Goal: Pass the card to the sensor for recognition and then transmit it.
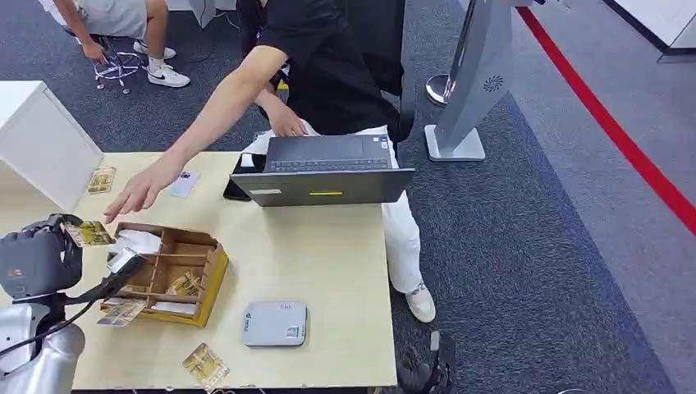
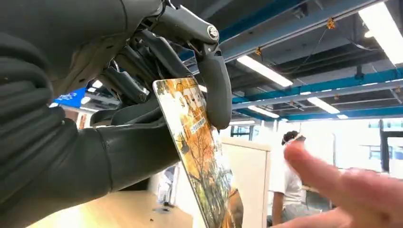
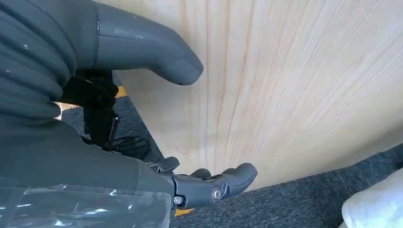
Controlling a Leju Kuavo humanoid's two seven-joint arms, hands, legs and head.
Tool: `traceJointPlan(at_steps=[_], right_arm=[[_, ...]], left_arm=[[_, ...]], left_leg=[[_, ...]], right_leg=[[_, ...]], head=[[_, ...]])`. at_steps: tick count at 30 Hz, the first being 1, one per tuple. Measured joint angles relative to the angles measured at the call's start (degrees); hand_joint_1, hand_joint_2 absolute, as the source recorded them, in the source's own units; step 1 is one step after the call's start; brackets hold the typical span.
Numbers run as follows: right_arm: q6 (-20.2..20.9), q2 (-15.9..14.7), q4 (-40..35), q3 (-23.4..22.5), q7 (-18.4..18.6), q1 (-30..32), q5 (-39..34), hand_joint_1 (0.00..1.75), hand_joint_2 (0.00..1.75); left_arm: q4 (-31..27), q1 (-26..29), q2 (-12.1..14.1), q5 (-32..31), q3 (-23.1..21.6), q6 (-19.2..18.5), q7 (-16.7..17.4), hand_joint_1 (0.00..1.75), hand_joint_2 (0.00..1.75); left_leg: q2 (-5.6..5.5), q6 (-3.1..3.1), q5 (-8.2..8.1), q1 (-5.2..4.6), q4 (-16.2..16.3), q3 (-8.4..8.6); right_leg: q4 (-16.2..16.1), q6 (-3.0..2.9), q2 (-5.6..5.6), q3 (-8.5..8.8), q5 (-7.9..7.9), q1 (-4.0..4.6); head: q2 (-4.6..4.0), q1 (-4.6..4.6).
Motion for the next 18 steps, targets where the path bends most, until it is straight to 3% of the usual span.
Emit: traceJointPlan(at_steps=[1,2,7,8,18], right_arm=[[-0.02,0.00,0.00,0.00,0.00,0.00,0.00,0.00,1.75],[-0.02,0.00,0.00,0.02,0.00,0.00,0.00,0.00,1.75],[-0.28,0.00,0.00,0.00,0.00,0.00,-0.02,0.00,1.75],[-0.26,0.00,0.00,0.02,0.00,0.00,-0.02,0.00,1.75],[-0.26,0.00,0.02,0.00,-0.31,0.02,-0.28,0.00,1.75]], left_arm=[[0.16,0.03,-0.04,0.11,0.04,-0.04,-0.07,1.38,1.75],[0.26,0.08,-0.11,0.33,0.04,-0.09,-0.26,0.24,1.75],[0.26,0.91,-0.83,1.84,0.04,-0.33,-1.49,0.24,1.75],[0.26,1.12,-0.98,1.86,0.06,-0.33,-1.60,0.00,1.75],[-3.75,4.37,-2.88,3.58,0.06,-0.52,-3.04,0.00,1.75]], left_leg=[[0.00,0.00,0.00,0.00,0.00,0.00],[0.00,0.00,0.00,0.00,0.00,0.00],[0.00,0.00,0.00,0.00,0.00,0.00],[0.00,0.00,0.00,0.00,0.00,-0.01],[0.00,0.00,0.00,0.00,0.00,-0.01]], right_leg=[[0.00,0.00,0.00,0.00,0.00,0.00],[0.00,0.00,-0.01,0.00,0.00,0.00],[0.00,0.00,-0.01,0.00,0.00,0.00],[0.00,0.00,0.00,0.00,0.00,0.00],[0.00,0.00,0.00,-0.01,0.00,0.00]], head=[[0.00,0.00],[0.00,0.00],[0.00,0.00],[0.00,0.00],[0.00,0.00]])
